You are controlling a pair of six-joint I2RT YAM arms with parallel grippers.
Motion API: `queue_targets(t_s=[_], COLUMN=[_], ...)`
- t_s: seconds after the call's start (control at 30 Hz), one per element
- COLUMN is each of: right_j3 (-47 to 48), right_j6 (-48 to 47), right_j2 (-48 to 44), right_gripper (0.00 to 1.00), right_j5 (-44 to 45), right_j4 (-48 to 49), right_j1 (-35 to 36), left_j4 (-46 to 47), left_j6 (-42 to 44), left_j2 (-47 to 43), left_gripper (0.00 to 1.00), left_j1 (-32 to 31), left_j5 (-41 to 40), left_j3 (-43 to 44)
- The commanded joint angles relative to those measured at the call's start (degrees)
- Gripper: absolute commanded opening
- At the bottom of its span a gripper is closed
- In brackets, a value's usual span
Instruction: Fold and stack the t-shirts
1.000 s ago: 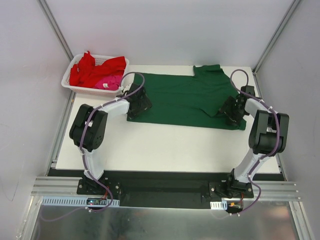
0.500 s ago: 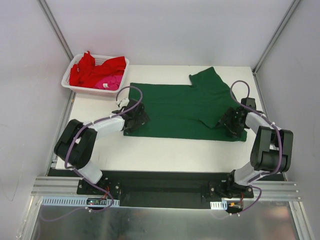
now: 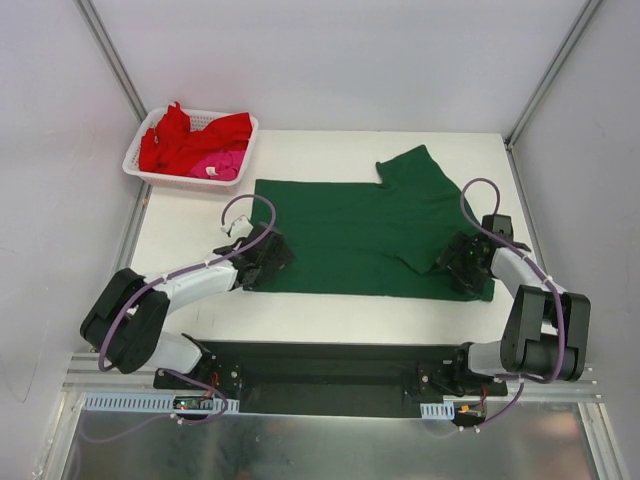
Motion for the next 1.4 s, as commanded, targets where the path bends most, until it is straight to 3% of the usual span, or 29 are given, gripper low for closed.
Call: queue_targets(t_s=[0.0, 0.43, 0.67, 0.8, 0.97, 1.13, 1.37], right_j3=[-4.48, 1.31, 5.44, 13.17, 20.39, 14.69, 3.79], right_j6=[-1.98, -6.12, -6.21, -5.95, 1.67, 9.16, 16.90], right_j2=[-1.28, 0.03, 0.74, -5.14, -14.80, -19.04, -17.46], right_gripper=[0.80, 0.80, 0.81, 0.81, 0.81, 0.76, 0.64], right_j5=[2.30, 7.57, 3.72, -0.94, -8.49, -3.87, -1.13], right_j4=[-9.82, -14.04, -15.88, -22.91, -25.82, -22.57, -16.43], right_j1=[-0.39, -0.65, -0.65, -0.39, 0.31, 5.75, 11.03], left_j4=[-10.97, -18.62, -19.24, -20.99, -21.35, -21.52, -21.96], left_j6=[-4.01, -4.55, -1.65, 4.04, 12.48, 15.32, 14.10], left_j2=[-0.39, -6.29, -6.46, -10.85, -16.47, -19.99, -24.21], left_gripper=[0.94, 0.95, 0.95, 0.95, 0.96, 0.97, 0.97], left_j1=[-2.39, -3.71, -3.88, -3.88, -3.97, -3.97, -3.88], left_j5=[0.85, -6.18, -4.42, -3.90, -3.28, -0.47, 0.06], left_j3=[-4.42, -5.83, -3.29, 1.45, 5.68, 8.23, 8.24])
